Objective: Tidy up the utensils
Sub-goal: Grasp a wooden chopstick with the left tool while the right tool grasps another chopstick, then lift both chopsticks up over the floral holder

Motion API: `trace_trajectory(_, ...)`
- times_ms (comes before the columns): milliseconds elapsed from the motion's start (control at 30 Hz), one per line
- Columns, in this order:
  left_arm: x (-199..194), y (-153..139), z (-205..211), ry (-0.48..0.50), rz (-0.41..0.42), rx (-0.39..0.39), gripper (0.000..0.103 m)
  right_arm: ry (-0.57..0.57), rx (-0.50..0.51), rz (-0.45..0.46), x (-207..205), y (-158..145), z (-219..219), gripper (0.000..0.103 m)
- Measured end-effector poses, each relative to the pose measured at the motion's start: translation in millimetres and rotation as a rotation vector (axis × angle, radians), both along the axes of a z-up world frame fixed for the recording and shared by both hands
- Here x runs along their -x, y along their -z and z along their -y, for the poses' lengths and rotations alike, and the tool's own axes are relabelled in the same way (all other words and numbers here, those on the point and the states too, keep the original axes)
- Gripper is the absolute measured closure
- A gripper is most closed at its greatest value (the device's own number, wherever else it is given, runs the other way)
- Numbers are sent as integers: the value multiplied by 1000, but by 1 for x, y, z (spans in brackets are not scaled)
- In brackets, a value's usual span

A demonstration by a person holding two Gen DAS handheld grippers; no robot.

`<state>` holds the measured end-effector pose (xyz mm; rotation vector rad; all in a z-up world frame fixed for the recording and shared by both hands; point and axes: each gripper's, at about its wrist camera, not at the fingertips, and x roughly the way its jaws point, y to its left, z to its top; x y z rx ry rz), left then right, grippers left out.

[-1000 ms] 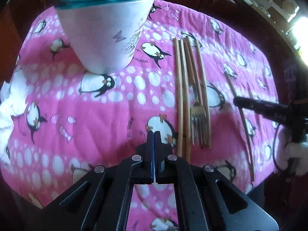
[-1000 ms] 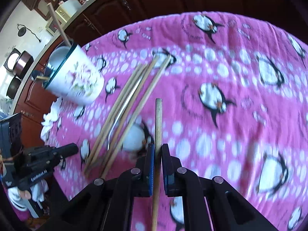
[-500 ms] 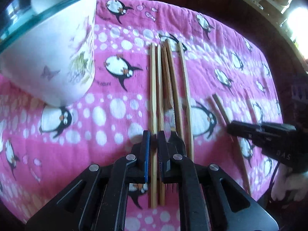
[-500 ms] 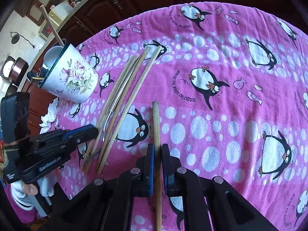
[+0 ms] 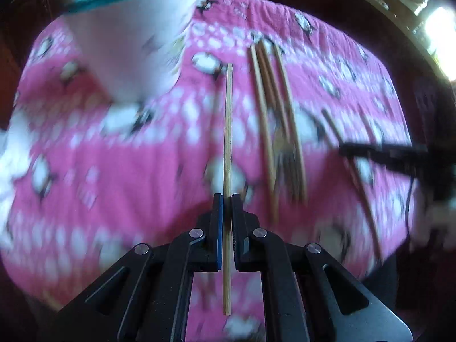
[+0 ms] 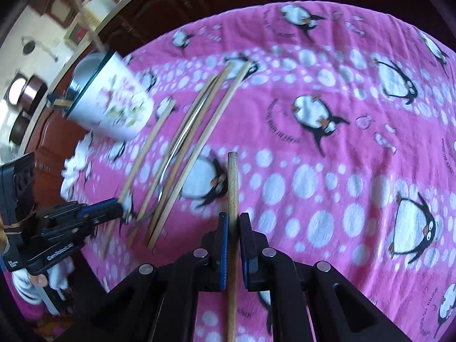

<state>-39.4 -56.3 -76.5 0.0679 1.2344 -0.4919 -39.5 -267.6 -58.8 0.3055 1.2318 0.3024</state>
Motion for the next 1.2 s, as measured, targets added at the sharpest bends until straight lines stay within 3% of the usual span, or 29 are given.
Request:
trace_trajectory(167,25,-1,-21,21,-35,-16,97,-46,17,-17,3,3,-7,96)
trace_trajectory(300,11,-17,-15,40,47,-18,76,-28,32,-4,-11,0,-9,81)
trace_trajectory(433,-17,-20,1,41,107,-35,70,-43,78,6,-27,-4,-16,78)
trace_trajectory(533,-39,-13,19,48,142,-92,70,-75,108,-8,-36,1,-22,78)
trace_trajectory(667,-63,2,37,53,126,-149,70,-84,143,9,-40,4,-25,92)
trace_trajectory(800,-75,14,49,56,102,-186,71,-66,113,28,-36,2,-18,95)
trace_trajectory(833,-76,14,52,60,109,-184,79,-60,105,35,-34,0,-15,95)
trace_trajectory(867,-76,13,53,65,109,-181,99,-50,94,47,-32,-3,-12,95)
trace_trajectory(1033,-68,-14,41,47,89,-69,99,-10,16,118,-16,-31,3,96)
trace_trajectory(1200,-52,-76,4,2,158,79,99,-4,-34,226,0,-77,10,96)
